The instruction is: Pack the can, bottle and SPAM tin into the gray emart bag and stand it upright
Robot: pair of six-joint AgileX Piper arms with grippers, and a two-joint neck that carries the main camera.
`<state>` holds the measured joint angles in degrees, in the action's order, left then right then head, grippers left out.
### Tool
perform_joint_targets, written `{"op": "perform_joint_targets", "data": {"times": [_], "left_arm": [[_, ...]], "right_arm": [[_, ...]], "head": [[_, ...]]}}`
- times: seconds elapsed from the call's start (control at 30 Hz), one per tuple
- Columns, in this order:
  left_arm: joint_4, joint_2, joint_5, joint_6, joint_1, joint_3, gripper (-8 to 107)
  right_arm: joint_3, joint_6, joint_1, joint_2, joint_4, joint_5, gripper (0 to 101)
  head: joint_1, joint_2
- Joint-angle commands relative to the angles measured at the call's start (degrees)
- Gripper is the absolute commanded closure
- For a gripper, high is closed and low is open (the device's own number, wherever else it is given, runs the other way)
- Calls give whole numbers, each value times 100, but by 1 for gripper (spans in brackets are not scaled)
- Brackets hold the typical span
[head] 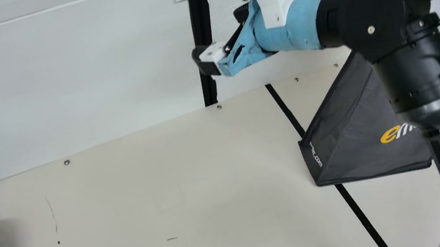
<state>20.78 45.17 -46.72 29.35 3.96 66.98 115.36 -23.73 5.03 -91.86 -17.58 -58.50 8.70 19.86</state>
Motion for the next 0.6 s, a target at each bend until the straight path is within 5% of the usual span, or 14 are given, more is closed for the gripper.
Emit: {"op": "perform_joint_targets", "data": {"times": [0.0, 0.27, 0.57], "left_arm": [[0, 0, 0, 0, 0, 0, 9], [0, 0, 0, 0, 0, 0, 9], [0, 0, 0, 0, 0, 0, 9]], "right_arm": [[-761, 443, 234, 306, 336, 387, 6], [-2047, 1853, 1072, 1043, 1537, 928, 6], [-2814, 3240, 1909, 1628, 2792, 762, 6]], "head": [[130, 14], [130, 14], [130, 14]]}}
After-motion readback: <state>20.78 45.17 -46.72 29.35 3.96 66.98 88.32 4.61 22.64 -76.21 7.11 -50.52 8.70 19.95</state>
